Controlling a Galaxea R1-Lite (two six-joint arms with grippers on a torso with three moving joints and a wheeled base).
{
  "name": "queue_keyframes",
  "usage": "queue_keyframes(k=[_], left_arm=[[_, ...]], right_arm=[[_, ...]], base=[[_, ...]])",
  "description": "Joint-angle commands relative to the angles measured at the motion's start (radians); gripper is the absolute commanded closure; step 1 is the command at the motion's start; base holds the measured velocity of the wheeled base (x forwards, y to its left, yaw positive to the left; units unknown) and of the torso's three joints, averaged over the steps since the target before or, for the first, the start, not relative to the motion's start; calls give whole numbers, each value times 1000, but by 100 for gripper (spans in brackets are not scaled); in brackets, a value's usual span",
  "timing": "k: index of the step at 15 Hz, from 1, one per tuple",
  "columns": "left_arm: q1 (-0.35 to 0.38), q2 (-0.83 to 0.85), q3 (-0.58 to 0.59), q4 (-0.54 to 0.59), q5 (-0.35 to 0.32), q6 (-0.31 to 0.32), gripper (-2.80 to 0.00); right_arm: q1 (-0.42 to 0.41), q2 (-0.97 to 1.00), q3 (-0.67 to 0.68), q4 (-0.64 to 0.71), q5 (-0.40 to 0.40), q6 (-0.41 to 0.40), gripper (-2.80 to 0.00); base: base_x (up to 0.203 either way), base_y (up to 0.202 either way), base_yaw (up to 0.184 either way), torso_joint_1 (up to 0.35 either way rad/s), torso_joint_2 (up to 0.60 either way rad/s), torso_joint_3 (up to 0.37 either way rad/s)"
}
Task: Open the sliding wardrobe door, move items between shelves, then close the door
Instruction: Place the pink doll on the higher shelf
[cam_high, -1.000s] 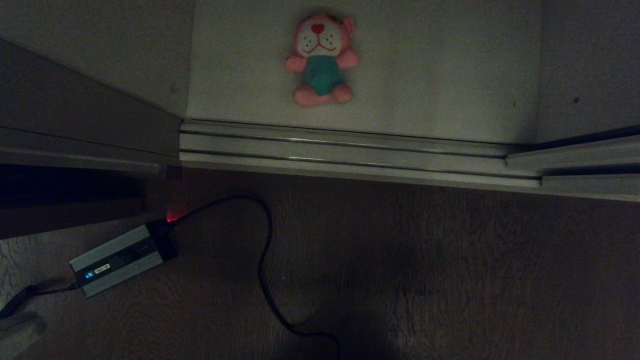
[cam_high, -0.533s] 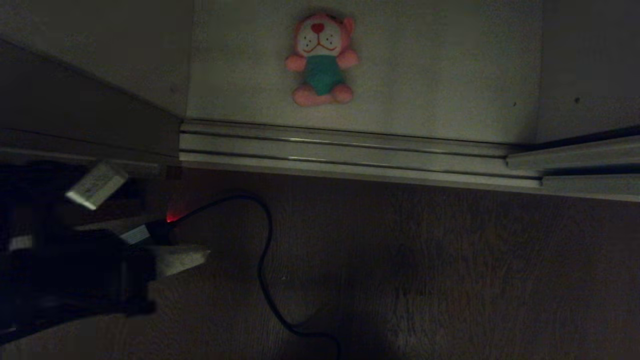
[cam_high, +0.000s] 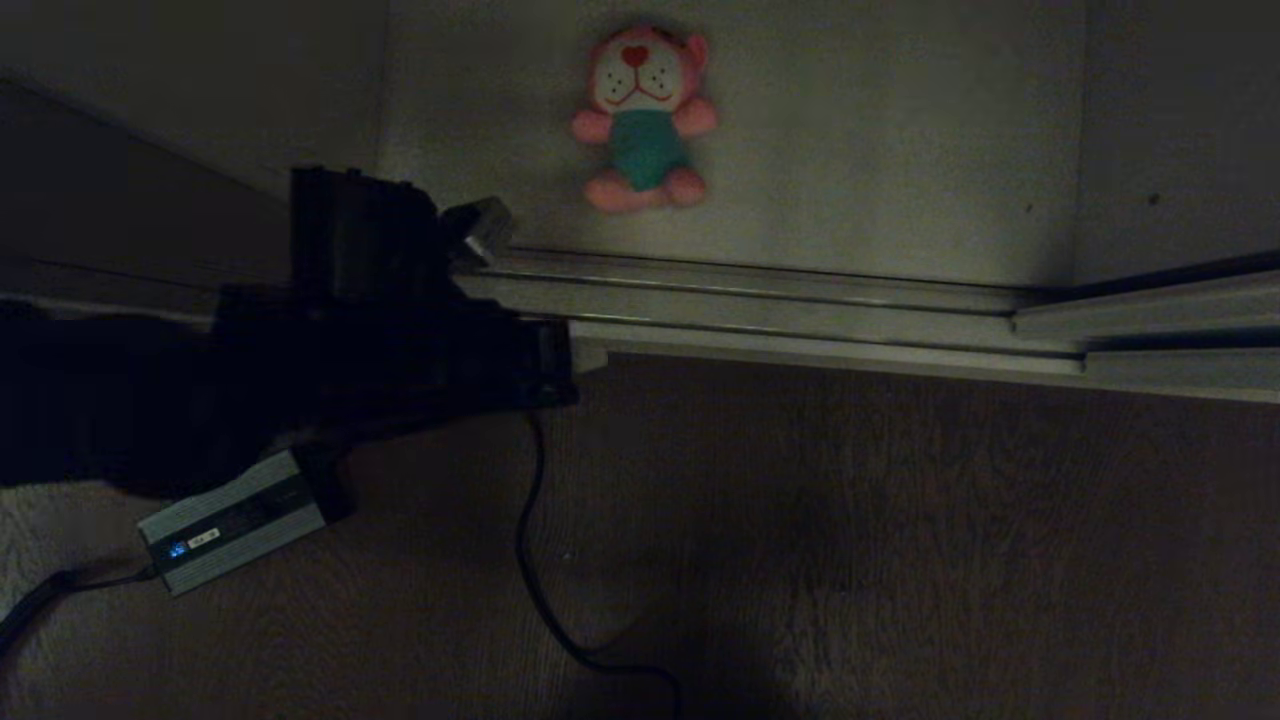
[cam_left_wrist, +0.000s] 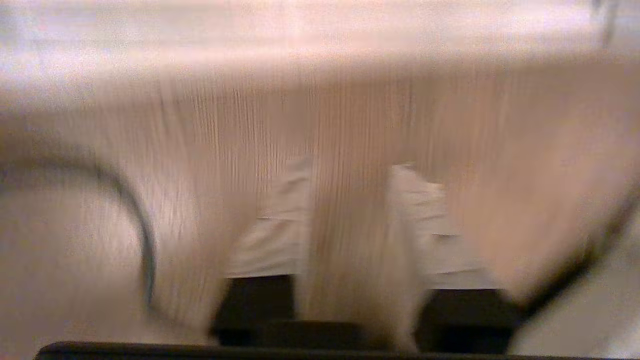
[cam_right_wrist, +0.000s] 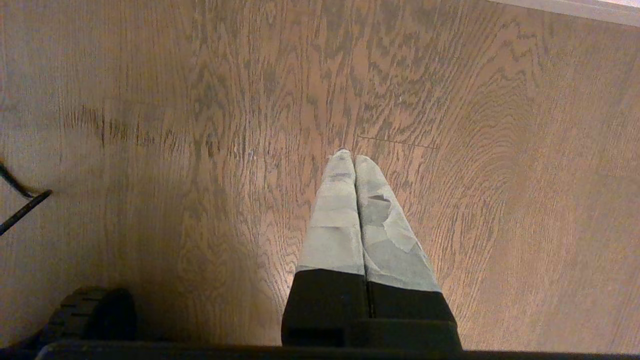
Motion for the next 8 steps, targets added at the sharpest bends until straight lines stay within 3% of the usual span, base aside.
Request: queue_keyframes(k=[1, 6, 8], left_arm=[[-6, 160, -166, -40, 60, -60, -280], [-9, 360, -539, -96, 338, -95, -280], [-9, 389, -596, -144, 383, -92, -280]], right_arm=[[0, -2, 3, 0, 1, 0, 0], [0, -2, 3, 0, 1, 0, 0], [0, -2, 3, 0, 1, 0, 0]], base=[[0, 0, 0, 0, 0, 0], [0, 0, 0, 0, 0, 0], [0, 0, 0, 0, 0, 0]])
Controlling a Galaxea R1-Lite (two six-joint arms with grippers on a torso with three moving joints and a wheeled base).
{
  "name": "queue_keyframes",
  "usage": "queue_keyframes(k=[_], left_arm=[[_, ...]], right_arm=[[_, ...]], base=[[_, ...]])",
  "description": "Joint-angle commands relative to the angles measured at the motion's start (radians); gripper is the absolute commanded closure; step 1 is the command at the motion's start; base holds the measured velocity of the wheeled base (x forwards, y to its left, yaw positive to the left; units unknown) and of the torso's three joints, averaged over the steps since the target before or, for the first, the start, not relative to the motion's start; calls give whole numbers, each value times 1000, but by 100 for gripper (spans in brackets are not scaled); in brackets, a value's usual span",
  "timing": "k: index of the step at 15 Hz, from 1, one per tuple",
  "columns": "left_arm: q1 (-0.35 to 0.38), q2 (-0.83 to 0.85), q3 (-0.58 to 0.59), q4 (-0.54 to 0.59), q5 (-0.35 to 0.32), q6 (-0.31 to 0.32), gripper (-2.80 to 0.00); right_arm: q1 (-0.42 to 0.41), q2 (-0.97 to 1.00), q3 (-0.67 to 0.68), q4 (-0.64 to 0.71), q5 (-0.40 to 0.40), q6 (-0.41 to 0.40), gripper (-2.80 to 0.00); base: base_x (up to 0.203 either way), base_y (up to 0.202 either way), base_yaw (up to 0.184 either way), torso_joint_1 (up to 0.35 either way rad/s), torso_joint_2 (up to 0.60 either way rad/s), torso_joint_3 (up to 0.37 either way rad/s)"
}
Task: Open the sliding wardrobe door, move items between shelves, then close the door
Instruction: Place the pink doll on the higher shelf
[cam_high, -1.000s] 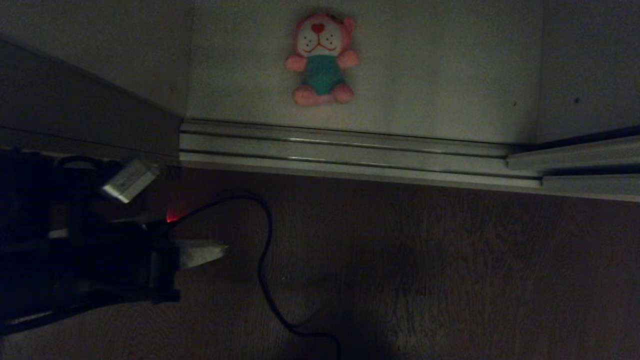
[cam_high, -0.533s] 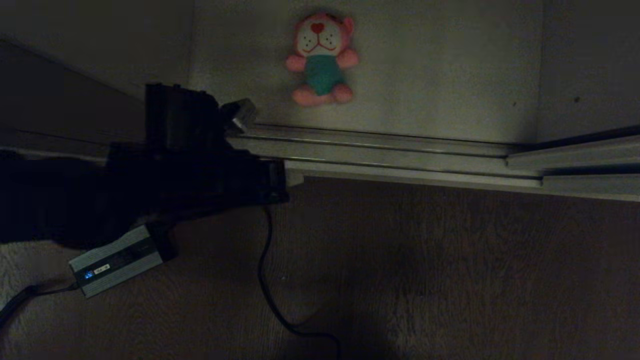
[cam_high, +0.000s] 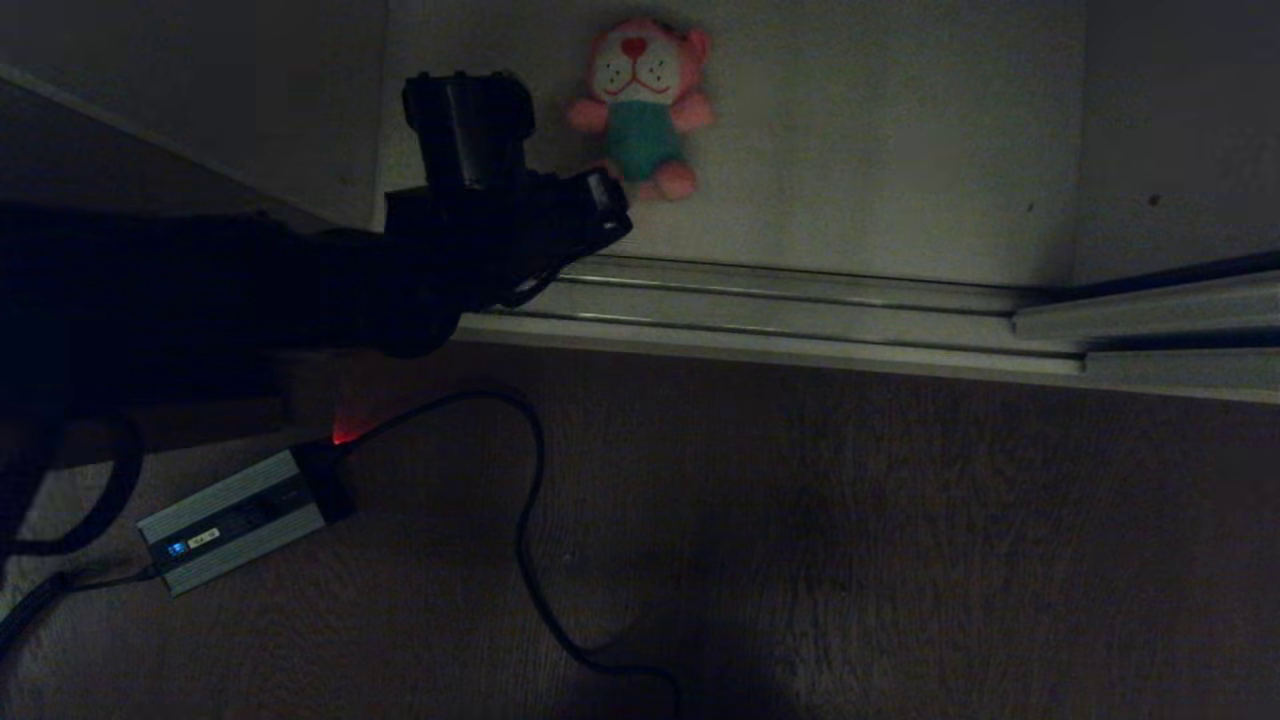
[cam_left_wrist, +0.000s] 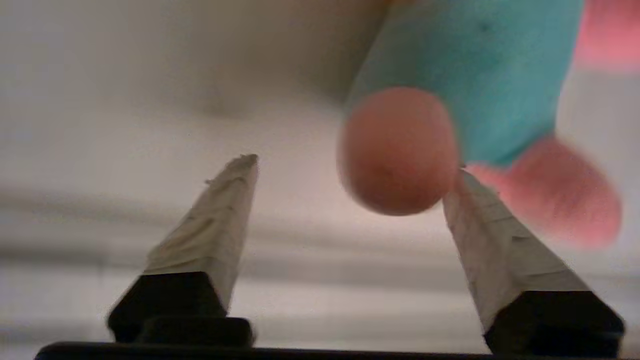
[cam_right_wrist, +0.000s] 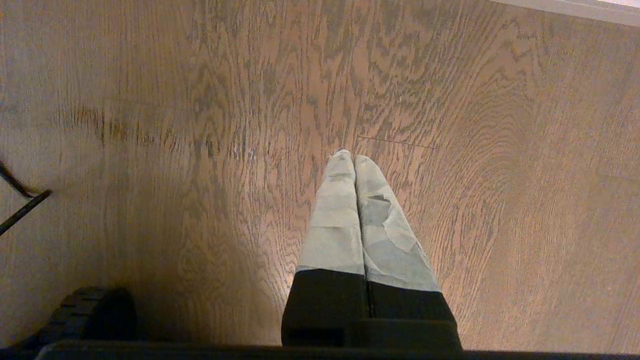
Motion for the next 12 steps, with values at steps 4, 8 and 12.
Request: queue_keyframes(k=[4, 8, 12], left_arm=[[-1, 101, -191, -104, -20, 14, -280], [-8, 47, -153, -146, -48, -2, -280], [-8, 67, -145, -175, -93, 13, -280]], right_arm=[[0, -1, 3, 0, 0, 0, 0], [0, -2, 3, 0, 0, 0, 0], [0, -1, 3, 0, 0, 0, 0]], base=[[0, 0, 0, 0, 0, 0], [0, 0, 0, 0, 0, 0], [0, 0, 0, 0, 0, 0]])
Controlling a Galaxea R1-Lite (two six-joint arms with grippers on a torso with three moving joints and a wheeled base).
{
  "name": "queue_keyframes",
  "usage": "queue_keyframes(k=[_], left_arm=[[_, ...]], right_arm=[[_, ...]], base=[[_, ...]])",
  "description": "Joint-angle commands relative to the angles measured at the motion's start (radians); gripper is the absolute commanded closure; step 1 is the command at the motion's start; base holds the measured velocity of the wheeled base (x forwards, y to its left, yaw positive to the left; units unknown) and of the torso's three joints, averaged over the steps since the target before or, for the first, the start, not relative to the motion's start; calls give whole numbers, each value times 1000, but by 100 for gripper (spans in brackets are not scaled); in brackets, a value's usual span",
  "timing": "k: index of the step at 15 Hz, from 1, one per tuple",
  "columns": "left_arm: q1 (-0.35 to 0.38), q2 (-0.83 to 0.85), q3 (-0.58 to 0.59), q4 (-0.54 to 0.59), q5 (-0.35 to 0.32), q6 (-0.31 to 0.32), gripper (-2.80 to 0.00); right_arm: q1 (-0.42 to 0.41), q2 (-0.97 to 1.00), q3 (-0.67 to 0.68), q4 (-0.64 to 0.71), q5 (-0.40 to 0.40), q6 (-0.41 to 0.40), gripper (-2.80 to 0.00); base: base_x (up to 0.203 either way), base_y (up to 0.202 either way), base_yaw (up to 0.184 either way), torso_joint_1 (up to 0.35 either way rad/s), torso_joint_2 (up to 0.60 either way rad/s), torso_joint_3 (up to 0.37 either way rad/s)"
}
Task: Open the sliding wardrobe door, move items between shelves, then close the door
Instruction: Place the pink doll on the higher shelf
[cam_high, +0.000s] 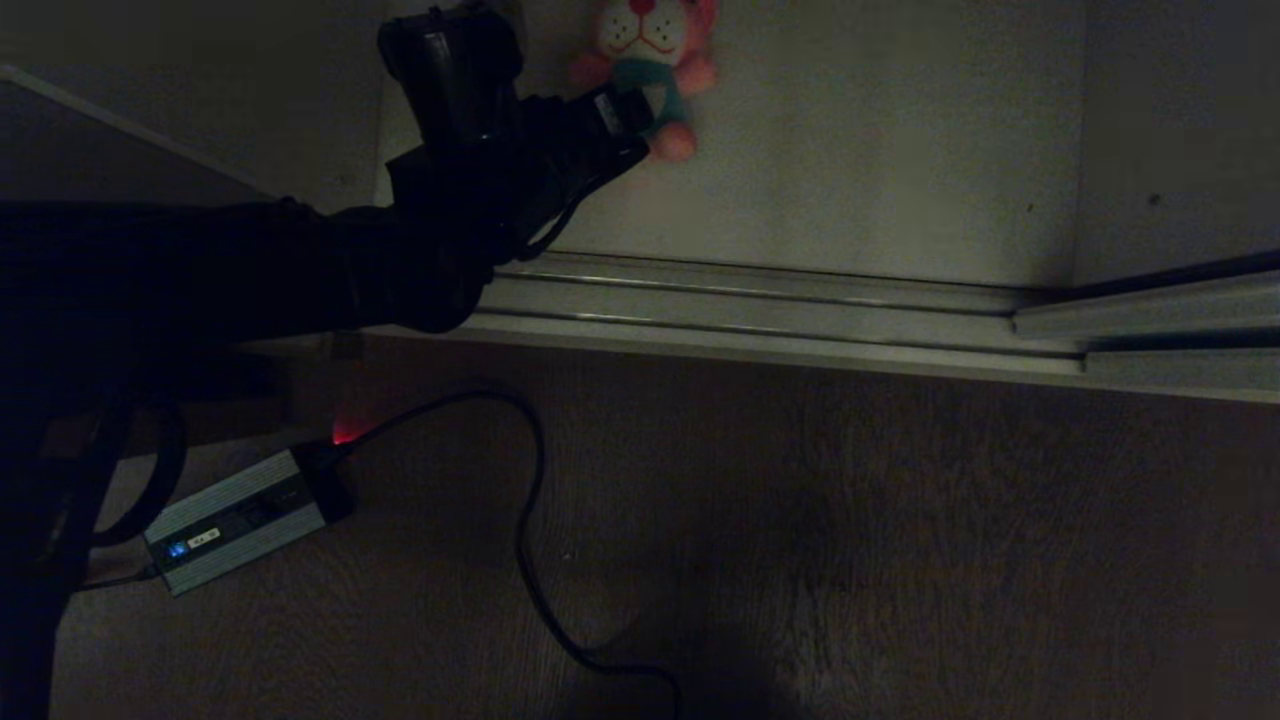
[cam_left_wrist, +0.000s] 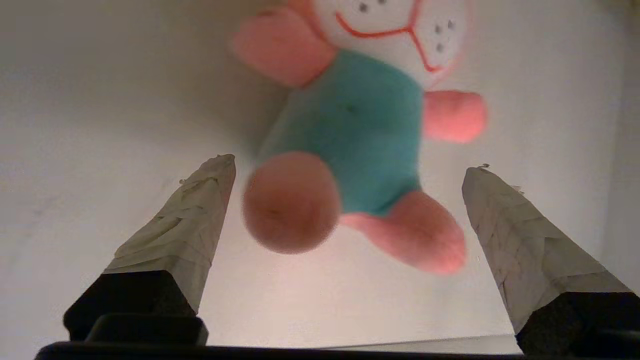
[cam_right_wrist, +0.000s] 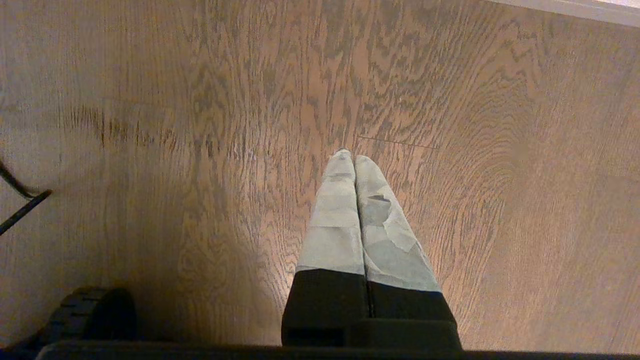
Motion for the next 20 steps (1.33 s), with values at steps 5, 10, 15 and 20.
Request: queue_keyframes(k=[5, 10, 15, 20], left_arm=[[1, 133, -40, -113, -10, 49, 0], [1, 156, -44, -111, -34, 45, 0], [-10, -3, 11, -50, -30, 20, 0], [-66, -244, 196, 121, -27, 6, 0]], right_arm=[[0, -2, 3, 0, 1, 0, 0], [0, -1, 3, 0, 1, 0, 0], [0, -2, 3, 0, 1, 0, 0], [0, 0, 3, 0, 1, 0, 0]], base=[[0, 0, 0, 0, 0, 0], [0, 0, 0, 0, 0, 0], [0, 0, 0, 0, 0, 0], [0, 0, 0, 0, 0, 0]])
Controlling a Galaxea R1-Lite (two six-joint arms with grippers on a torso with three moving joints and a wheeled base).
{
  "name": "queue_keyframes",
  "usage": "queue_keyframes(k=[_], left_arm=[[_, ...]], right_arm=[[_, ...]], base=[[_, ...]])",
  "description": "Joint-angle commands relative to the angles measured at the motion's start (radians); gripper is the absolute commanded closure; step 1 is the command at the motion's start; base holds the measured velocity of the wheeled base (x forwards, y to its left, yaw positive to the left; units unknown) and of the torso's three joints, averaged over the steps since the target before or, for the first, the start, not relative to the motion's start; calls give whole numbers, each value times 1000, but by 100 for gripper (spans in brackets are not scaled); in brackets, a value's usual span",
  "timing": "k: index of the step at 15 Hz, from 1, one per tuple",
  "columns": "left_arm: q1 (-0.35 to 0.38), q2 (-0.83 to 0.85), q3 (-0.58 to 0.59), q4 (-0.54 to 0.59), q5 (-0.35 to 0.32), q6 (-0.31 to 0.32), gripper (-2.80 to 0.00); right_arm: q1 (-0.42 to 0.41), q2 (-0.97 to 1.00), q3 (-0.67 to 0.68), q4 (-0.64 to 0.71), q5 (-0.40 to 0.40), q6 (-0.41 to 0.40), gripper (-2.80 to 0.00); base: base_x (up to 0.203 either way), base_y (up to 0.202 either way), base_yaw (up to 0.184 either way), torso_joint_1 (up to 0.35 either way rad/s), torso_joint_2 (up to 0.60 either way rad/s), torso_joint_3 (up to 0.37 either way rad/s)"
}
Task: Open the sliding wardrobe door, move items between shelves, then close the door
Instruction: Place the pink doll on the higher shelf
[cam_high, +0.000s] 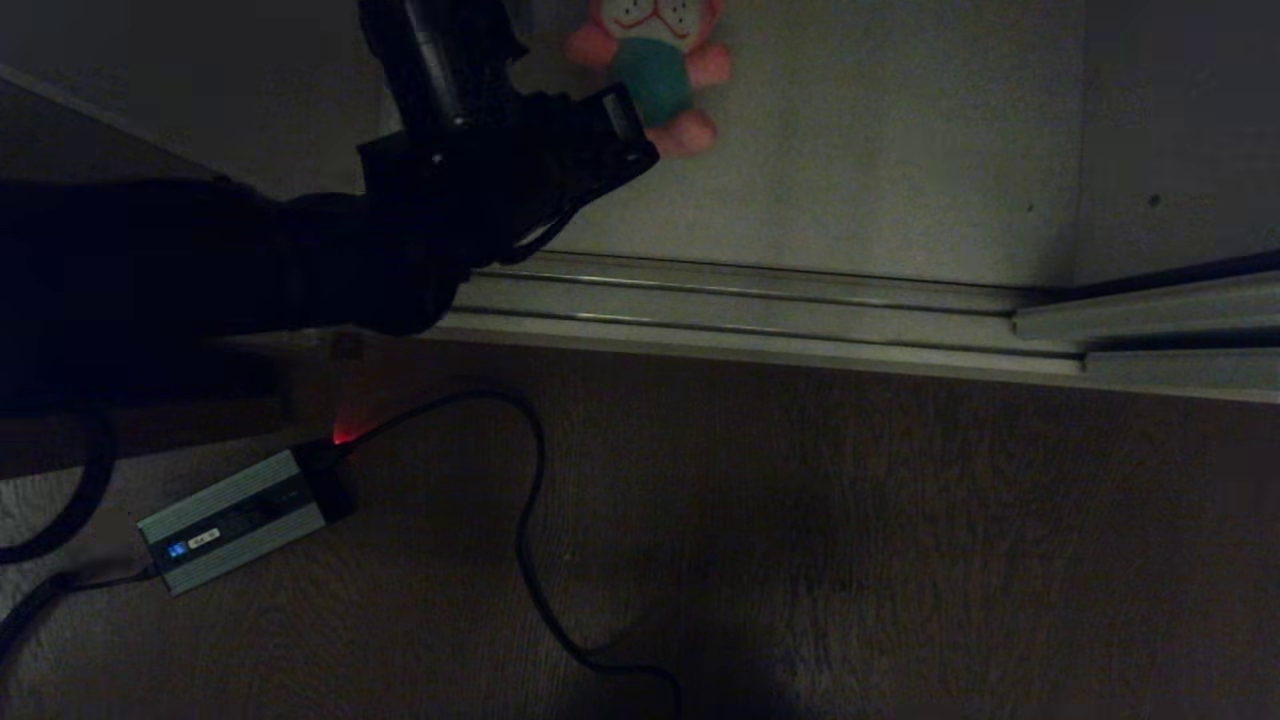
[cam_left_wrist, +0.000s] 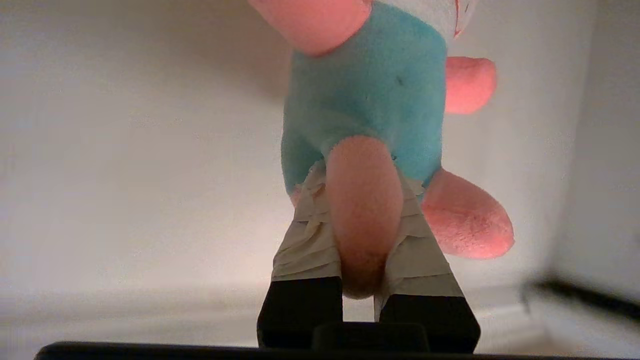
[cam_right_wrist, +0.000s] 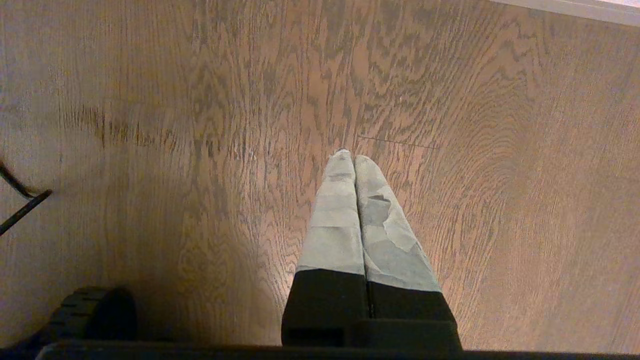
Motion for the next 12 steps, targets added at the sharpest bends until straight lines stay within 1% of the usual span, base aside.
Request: queue_keyframes(k=[1, 5, 7, 10, 12], left_arm=[[-35, -179, 132, 90, 5, -2, 0], [-67, -347, 312, 261, 40, 0, 0], [-71, -504, 448, 344, 45, 6, 0], [-68, -788, 692, 498, 51, 16, 0], [-50, -964, 784, 619, 46, 29, 0]], right_arm=[[0, -1, 3, 0, 0, 0, 0], [0, 0, 3, 0, 0, 0, 0], [0, -2, 3, 0, 0, 0, 0], [0, -1, 3, 0, 0, 0, 0], [0, -1, 3, 0, 0, 0, 0]], base=[[0, 0, 0, 0, 0, 0], [0, 0, 0, 0, 0, 0], [0, 0, 0, 0, 0, 0], [0, 0, 0, 0, 0, 0], [0, 0, 0, 0, 0, 0]])
